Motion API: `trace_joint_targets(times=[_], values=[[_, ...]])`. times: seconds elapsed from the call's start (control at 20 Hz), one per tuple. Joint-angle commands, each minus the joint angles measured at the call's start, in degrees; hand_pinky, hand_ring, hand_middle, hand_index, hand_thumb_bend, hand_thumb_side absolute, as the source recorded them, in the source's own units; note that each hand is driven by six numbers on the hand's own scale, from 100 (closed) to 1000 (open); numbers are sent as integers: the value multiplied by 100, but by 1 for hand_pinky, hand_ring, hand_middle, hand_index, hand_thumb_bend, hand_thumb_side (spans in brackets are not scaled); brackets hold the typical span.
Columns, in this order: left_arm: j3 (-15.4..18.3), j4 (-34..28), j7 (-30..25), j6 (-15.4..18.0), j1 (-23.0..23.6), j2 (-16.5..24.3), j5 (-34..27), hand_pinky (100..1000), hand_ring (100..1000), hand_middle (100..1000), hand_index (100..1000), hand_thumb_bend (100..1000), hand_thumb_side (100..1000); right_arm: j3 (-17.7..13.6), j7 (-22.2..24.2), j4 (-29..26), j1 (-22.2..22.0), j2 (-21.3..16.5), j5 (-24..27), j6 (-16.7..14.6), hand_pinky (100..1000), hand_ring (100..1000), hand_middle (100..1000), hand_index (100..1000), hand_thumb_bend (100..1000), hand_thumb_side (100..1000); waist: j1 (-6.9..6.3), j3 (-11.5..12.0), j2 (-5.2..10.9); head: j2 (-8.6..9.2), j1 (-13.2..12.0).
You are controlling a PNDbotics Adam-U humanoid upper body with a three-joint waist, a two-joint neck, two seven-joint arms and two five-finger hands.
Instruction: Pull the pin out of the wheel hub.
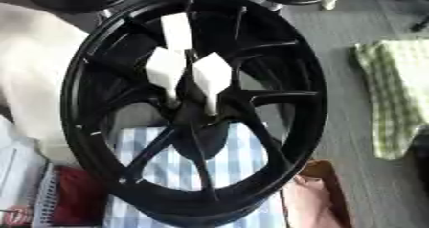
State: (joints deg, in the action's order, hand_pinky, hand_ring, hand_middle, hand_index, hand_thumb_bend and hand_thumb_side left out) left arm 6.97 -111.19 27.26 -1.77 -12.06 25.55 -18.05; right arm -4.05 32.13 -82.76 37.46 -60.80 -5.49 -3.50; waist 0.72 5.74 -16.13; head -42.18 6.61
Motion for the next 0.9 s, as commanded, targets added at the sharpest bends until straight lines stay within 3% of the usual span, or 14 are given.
trace_joint_targets(times=[0.05,0.1,0.15,0.4,0.55,0.6,0.7,0.9], values=[[81,-114,34,5,-13,104,33,770,734,658,780,292,714,-416,-438,370,-220,-343,-235,121,799,645,474,539,177,156,-13,-19,86,100,-36],[84,-114,37,6,-11,102,35,770,734,658,780,292,715,-498,-557,493,-340,-341,-293,151,800,647,480,546,172,100,-14,-24,83,112,-50],[89,-114,42,7,-9,101,36,770,734,657,780,293,714,-581,-668,608,-467,-331,-337,178,800,647,481,547,177,155,-15,-28,81,117,-65],[105,-118,61,13,-7,100,37,770,734,657,780,293,714,-883,-1061,975,-1017,-201,-398,237,808,674,530,605,198,172,-16,-45,70,130,-125],[111,-117,66,14,-5,99,37,770,734,658,780,294,713,-1017,-1257,1157,-1220,-117,-455,334,832,733,628,700,275,220,-21,-56,72,152,-144],[113,-116,70,15,-4,100,37,769,734,658,780,295,712,-1044,-1299,1213,-1261,-102,-467,371,856,782,712,755,338,287,-23,-59,74,161,-144],[114,-119,72,17,-5,103,36,769,734,659,780,295,711,-1092,-1405,1328,-1311,-82,-497,467,881,832,795,812,417,388,-27,-63,78,167,-141],[111,-117,70,17,-7,103,33,769,734,659,780,296,712,-1144,-1696,1395,-1313,-48,-487,607,892,858,831,837,425,446,-33,-67,81,160,-133]])
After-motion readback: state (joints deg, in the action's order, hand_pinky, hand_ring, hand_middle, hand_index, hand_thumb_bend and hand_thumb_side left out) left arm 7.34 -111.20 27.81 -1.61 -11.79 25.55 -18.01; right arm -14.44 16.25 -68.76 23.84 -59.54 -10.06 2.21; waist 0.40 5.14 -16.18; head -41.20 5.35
